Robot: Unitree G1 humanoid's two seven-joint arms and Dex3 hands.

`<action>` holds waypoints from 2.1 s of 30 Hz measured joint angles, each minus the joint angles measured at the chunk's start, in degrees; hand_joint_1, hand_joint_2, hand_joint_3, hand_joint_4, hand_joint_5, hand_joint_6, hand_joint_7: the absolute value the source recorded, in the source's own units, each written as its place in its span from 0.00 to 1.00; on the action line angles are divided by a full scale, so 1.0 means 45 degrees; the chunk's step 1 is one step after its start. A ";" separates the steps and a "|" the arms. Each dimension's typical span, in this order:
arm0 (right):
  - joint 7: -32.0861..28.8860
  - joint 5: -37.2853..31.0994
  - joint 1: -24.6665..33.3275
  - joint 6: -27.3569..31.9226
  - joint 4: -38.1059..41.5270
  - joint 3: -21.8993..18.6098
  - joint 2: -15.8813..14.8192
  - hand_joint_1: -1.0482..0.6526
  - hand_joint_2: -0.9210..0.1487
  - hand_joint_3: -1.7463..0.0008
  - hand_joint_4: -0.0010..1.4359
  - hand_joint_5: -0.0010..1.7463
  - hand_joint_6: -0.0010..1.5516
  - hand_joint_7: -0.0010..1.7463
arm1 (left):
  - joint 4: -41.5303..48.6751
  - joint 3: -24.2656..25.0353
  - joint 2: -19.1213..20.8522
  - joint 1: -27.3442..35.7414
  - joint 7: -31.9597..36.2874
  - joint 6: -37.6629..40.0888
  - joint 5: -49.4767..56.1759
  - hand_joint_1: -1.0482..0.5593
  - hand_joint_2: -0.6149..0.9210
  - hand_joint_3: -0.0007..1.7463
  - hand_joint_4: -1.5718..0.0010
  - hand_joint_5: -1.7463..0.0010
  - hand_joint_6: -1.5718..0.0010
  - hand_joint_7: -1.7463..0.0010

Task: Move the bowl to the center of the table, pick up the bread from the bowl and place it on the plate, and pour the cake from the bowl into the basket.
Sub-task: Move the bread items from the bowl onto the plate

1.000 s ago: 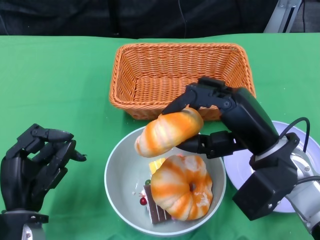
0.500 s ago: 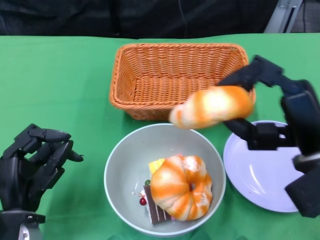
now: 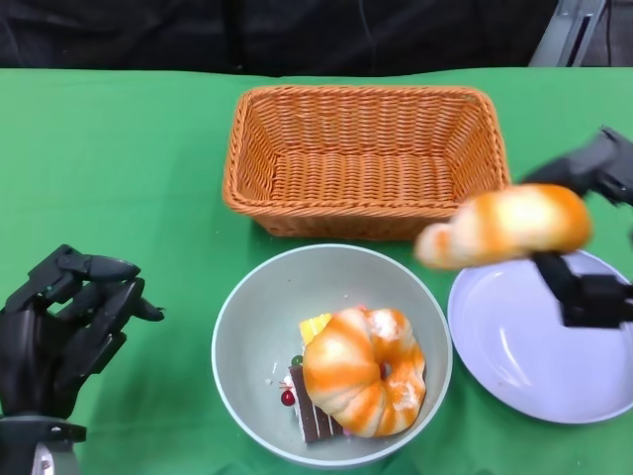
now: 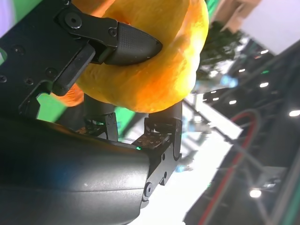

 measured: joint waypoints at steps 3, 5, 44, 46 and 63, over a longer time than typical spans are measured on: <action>0.0162 0.0038 0.0371 0.0009 0.0085 -0.0053 -0.0035 0.61 0.41 0.24 0.52 1.00 0.37 0.91 | 0.0043 0.0031 -0.0004 -0.0014 -0.0106 0.0000 -0.0008 0.54 1.00 0.17 0.45 0.26 0.44 0.41; 0.0189 0.0046 0.0412 0.0010 0.0091 -0.0069 -0.0034 0.61 0.41 0.24 0.52 1.00 0.37 0.91 | 0.0074 0.0035 -0.0012 -0.0030 -0.0182 0.0000 -0.0007 0.54 1.00 0.17 0.45 0.26 0.44 0.42; 0.0629 0.0620 0.0659 -0.0025 0.4275 -0.0448 0.0104 0.52 0.11 0.61 0.53 1.00 0.34 0.88 | 0.0124 0.0131 -0.0001 -0.0029 -0.0249 0.0007 0.0089 0.53 1.00 0.15 0.46 0.23 0.44 0.40; 0.0653 0.0707 0.0564 -0.0030 0.4426 -0.0450 0.0106 0.51 0.11 0.61 0.52 1.00 0.34 0.88 | 0.0124 0.0129 -0.0001 -0.0028 -0.0248 0.0006 0.0100 0.54 1.00 0.15 0.46 0.23 0.43 0.40; 0.1464 0.2619 0.0265 0.4049 0.3702 -0.0546 0.0239 0.52 0.00 0.74 0.44 1.00 0.26 0.93 | 0.0124 0.0156 0.0005 -0.0016 -0.0353 0.0044 0.0013 0.54 1.00 0.17 0.47 0.23 0.44 0.40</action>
